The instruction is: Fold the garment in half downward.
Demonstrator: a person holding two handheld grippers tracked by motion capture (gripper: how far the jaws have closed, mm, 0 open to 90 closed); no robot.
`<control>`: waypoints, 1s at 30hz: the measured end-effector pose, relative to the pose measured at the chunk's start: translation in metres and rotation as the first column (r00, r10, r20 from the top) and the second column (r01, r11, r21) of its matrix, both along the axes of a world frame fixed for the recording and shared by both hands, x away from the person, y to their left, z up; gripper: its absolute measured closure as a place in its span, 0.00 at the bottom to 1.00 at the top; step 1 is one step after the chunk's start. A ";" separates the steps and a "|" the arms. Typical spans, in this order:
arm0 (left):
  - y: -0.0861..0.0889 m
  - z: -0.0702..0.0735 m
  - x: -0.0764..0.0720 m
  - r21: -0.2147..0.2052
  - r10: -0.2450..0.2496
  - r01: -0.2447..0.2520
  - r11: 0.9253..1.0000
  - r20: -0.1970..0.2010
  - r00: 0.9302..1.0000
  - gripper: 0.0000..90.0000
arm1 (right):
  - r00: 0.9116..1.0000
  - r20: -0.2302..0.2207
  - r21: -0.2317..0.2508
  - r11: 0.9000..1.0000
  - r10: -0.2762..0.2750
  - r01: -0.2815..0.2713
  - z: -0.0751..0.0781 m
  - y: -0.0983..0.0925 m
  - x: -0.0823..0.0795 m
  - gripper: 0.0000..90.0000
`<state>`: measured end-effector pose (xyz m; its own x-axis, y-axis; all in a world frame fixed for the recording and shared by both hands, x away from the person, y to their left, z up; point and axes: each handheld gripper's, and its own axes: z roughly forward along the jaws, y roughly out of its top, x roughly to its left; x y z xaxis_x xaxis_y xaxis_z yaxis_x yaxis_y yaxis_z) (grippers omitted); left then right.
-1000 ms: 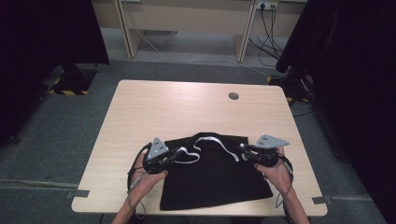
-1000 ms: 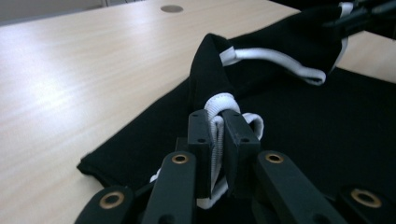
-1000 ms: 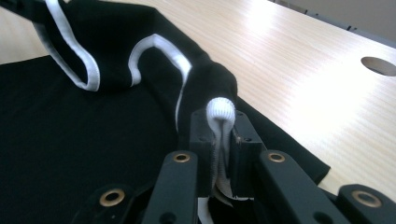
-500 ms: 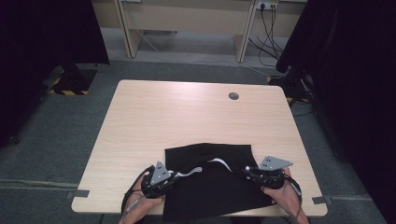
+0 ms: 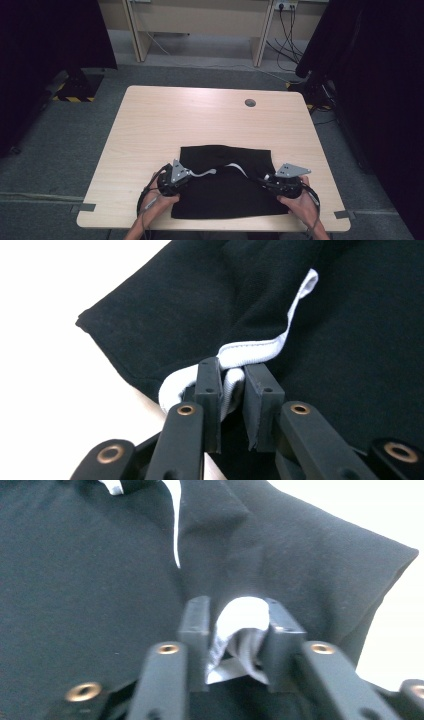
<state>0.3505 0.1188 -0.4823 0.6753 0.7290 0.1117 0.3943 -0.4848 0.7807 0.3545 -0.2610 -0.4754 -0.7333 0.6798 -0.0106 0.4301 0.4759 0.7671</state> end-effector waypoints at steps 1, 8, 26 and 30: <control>0.001 0.000 0.003 -0.017 -0.004 0.004 1.000 -0.006 1.000 0.81 | 1.000 -0.007 -0.003 1.000 -0.008 0.008 0.002 0.001 0.001 0.62; 0.008 0.014 -0.004 -0.097 0.065 -0.062 0.993 0.031 0.997 0.34 | 0.998 0.037 0.036 0.998 -0.046 0.044 0.028 -0.003 0.001 0.42; -0.034 0.005 0.026 -0.066 0.018 -0.012 0.998 0.091 0.996 0.88 | 0.998 -0.035 -0.074 0.995 0.057 -0.060 0.017 0.037 0.036 0.89; -0.029 0.030 0.024 -0.108 0.006 0.008 0.994 0.130 0.992 0.95 | 0.996 0.024 -0.078 0.993 0.090 -0.088 0.040 0.030 0.037 0.96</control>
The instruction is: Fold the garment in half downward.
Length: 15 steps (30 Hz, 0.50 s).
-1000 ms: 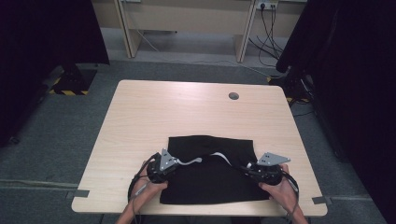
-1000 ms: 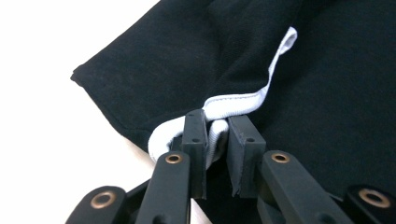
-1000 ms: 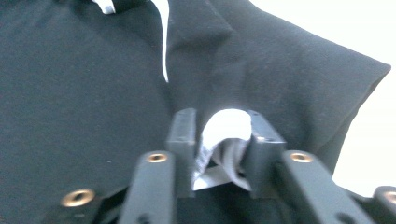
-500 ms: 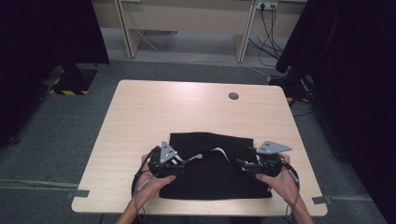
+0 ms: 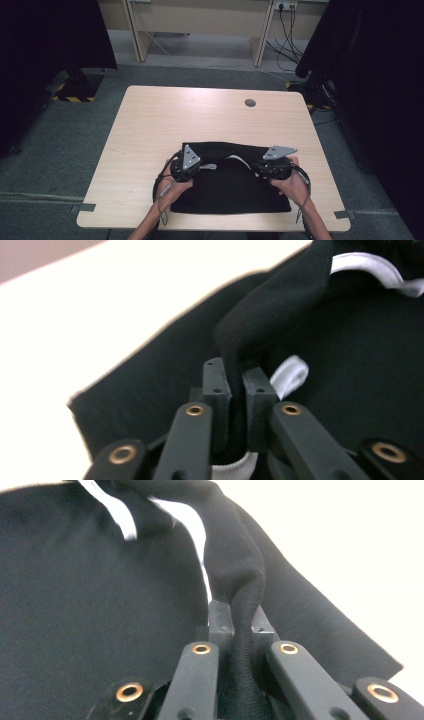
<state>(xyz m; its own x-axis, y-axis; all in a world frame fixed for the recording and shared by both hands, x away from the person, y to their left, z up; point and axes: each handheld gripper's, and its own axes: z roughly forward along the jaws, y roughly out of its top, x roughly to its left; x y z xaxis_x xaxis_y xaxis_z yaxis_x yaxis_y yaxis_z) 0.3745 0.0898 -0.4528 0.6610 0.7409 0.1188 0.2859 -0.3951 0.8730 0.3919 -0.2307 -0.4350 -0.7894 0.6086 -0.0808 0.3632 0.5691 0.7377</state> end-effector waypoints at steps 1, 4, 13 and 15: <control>0.002 0.008 -0.003 -0.011 -0.008 0.008 1.000 0.010 1.000 0.95 | 1.000 0.024 0.011 1.000 0.008 -0.008 0.009 -0.003 0.000 0.96; 0.011 0.030 -0.021 -0.058 -0.043 0.045 0.997 0.044 0.998 0.95 | 0.996 0.082 0.041 0.999 0.027 -0.030 0.032 -0.014 -0.009 0.96; 0.007 0.005 -0.083 0.009 -0.167 0.167 0.986 -0.028 0.986 0.90 | 0.993 0.053 0.046 0.993 0.109 -0.112 0.008 -0.032 -0.063 0.94; 0.006 -0.009 -0.092 0.019 -0.176 0.177 0.984 -0.064 0.982 0.86 | 0.994 0.016 0.063 0.992 0.109 -0.110 -0.003 -0.034 -0.073 0.86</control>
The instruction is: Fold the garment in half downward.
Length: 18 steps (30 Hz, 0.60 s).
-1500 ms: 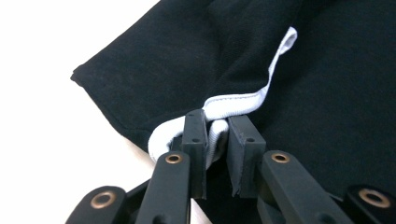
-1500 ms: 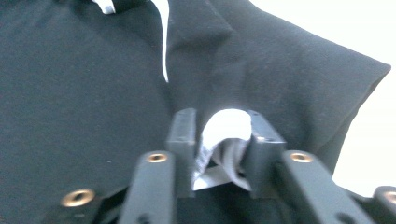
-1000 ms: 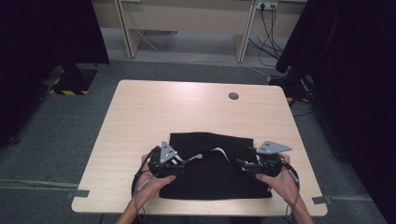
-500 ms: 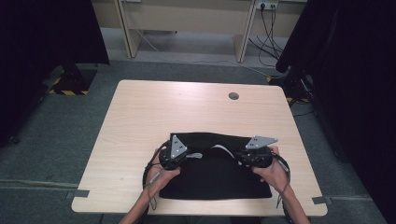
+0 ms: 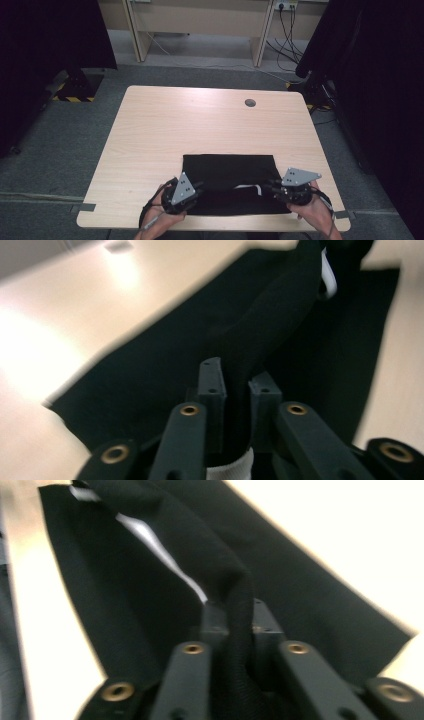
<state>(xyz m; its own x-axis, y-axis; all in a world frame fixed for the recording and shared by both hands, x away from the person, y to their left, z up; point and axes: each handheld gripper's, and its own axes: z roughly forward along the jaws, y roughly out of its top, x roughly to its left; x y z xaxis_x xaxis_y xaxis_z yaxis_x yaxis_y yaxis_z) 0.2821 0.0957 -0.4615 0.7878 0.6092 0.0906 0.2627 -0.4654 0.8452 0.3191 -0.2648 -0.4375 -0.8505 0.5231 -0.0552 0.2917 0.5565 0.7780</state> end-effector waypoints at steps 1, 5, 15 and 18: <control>0.002 -0.008 -0.004 -0.017 0.000 -0.001 1.000 -0.032 0.999 0.80 | 0.999 -0.039 0.025 1.000 -0.010 0.011 -0.007 -0.001 -0.005 0.77; 0.006 -0.007 -0.010 -0.077 -0.004 0.000 0.997 -0.057 0.998 0.63 | 0.995 -0.093 0.134 0.990 -0.020 0.033 -0.004 -0.009 -0.013 0.60; 0.006 0.004 0.006 -0.169 0.049 -0.068 0.983 -0.112 0.992 0.33 | 0.983 -0.080 0.106 0.979 -0.164 0.172 -0.004 -0.022 0.013 0.55; 0.008 -0.006 0.016 -0.155 0.114 -0.139 0.978 -0.162 0.980 0.33 | 0.977 -0.099 0.064 0.979 -0.188 0.195 -0.018 -0.017 0.023 0.55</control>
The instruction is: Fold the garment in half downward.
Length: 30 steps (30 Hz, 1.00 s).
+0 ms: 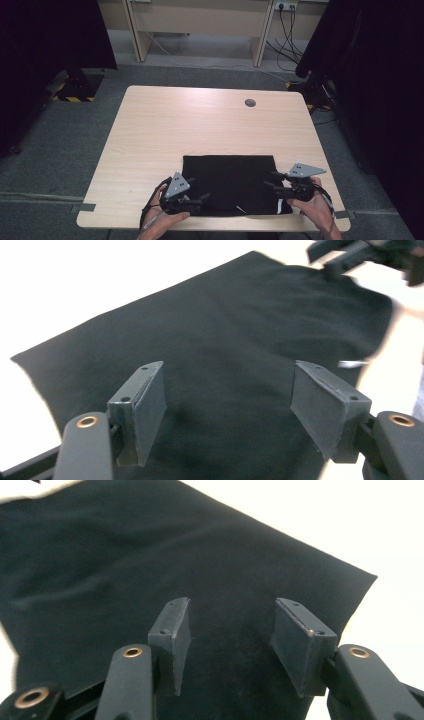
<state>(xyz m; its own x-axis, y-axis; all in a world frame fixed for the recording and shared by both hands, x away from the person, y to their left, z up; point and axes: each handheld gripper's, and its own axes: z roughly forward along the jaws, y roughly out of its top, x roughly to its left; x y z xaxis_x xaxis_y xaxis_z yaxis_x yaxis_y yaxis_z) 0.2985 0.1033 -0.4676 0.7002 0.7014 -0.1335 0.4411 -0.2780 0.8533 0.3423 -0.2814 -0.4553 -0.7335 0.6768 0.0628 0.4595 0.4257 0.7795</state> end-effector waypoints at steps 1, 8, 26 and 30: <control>0.001 -0.003 0.001 0.022 0.002 -0.002 1.000 -0.001 1.000 0.33 | 1.000 0.002 -0.016 1.000 -0.004 0.004 -0.004 0.001 0.002 0.55; 0.008 -0.014 -0.009 0.139 -0.006 0.008 0.990 -0.013 1.000 0.35 | 0.999 -0.019 -0.051 0.998 -0.031 0.030 -0.019 0.003 0.008 0.52; 0.009 -0.019 -0.019 0.188 -0.018 0.016 0.982 0.004 1.000 0.23 | 0.998 -0.014 -0.021 0.998 -0.065 0.064 -0.014 0.005 0.010 0.41; 0.010 -0.019 -0.018 0.184 -0.027 0.027 0.983 -0.006 1.000 0.22 | 0.997 -0.039 -0.041 0.997 -0.062 0.060 -0.018 0.011 0.012 0.39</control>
